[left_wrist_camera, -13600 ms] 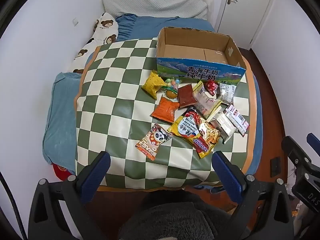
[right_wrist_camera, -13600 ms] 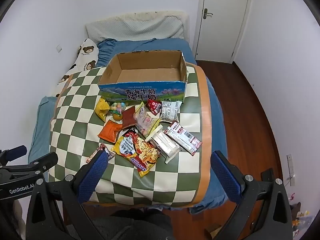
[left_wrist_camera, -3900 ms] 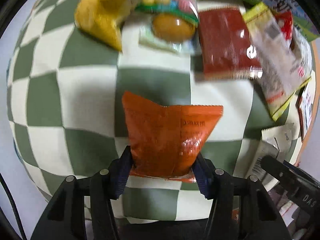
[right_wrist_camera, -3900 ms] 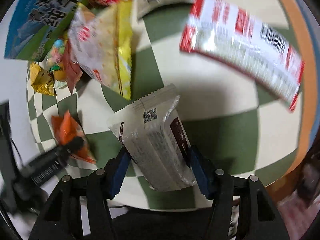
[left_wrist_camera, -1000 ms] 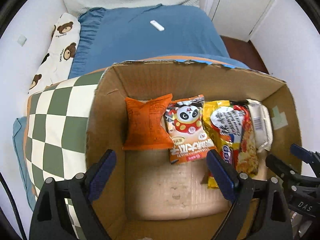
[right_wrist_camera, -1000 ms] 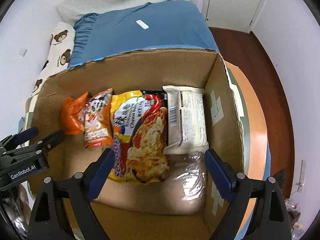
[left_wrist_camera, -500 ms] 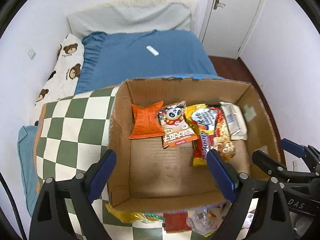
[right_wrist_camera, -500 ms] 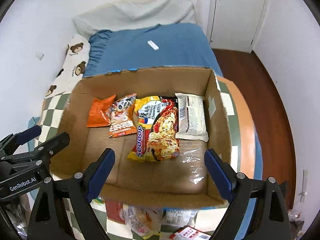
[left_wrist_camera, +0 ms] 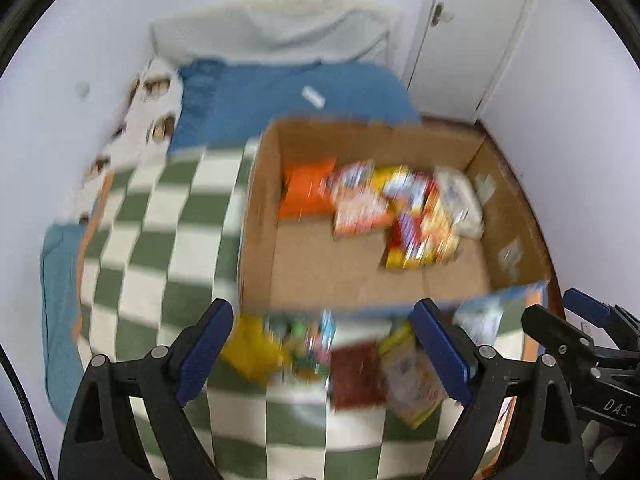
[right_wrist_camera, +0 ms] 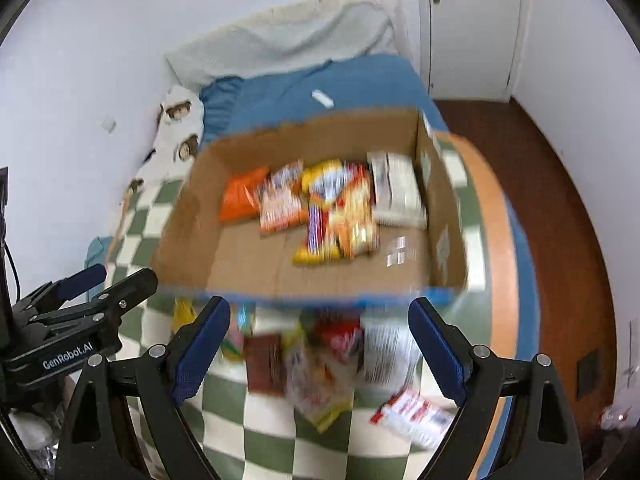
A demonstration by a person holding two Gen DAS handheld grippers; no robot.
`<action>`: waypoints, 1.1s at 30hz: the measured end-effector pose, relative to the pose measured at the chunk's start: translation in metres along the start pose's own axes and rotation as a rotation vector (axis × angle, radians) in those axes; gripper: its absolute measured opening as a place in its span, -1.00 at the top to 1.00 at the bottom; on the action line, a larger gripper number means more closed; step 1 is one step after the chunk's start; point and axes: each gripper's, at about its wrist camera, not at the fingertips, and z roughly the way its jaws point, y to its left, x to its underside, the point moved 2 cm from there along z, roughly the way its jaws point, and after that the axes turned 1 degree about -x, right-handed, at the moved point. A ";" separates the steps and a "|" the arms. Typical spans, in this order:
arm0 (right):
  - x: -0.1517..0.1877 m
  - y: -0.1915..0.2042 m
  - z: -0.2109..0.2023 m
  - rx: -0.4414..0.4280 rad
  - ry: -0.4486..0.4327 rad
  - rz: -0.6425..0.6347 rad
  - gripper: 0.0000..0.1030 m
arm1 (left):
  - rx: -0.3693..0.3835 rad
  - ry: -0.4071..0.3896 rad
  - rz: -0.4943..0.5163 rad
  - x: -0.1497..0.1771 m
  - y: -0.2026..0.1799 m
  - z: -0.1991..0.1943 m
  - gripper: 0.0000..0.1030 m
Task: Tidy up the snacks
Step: 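Grasp a yellow-topped snack bag with the right tool while the left grasps the red sauce packet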
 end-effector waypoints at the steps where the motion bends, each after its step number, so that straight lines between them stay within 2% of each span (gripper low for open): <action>1: 0.009 0.000 0.009 -0.002 0.022 -0.006 -0.78 | -0.008 0.041 -0.010 0.012 0.004 0.012 -0.79; 4: 0.041 0.013 0.046 0.051 0.089 -0.096 -0.64 | -0.050 0.136 -0.043 0.046 0.018 0.043 -0.79; 8: 0.078 0.040 0.104 0.143 0.173 -0.254 -0.64 | -0.105 0.254 -0.080 0.087 0.040 0.080 -0.79; 12: 0.108 0.055 0.158 0.221 0.277 -0.369 -0.64 | -0.144 0.305 -0.089 0.106 0.053 0.097 -0.79; 14: 0.122 0.054 0.173 0.242 0.292 -0.403 -0.60 | -0.141 0.319 -0.096 0.109 0.054 0.100 -0.79; 15: 0.127 0.051 0.173 0.244 0.288 -0.398 -0.52 | -0.134 0.326 -0.096 0.110 0.053 0.102 -0.79; 16: 0.130 0.047 0.171 0.242 0.285 -0.380 -0.29 | -0.124 0.335 -0.090 0.111 0.050 0.104 -0.79; 18: 0.138 0.037 0.162 0.210 0.280 -0.331 -0.18 | -0.104 0.351 -0.072 0.111 0.040 0.109 -0.79; 26: 0.173 -0.025 0.135 0.071 0.327 -0.057 -0.16 | -0.003 0.412 0.000 0.098 -0.020 0.143 -0.79; 30: 0.181 -0.050 0.129 0.024 0.336 0.028 -0.16 | -0.011 0.431 0.071 0.094 -0.045 0.166 -0.79; 33: 0.185 -0.066 0.126 0.007 0.335 0.078 -0.16 | -0.028 0.414 0.103 0.092 -0.057 0.177 -0.66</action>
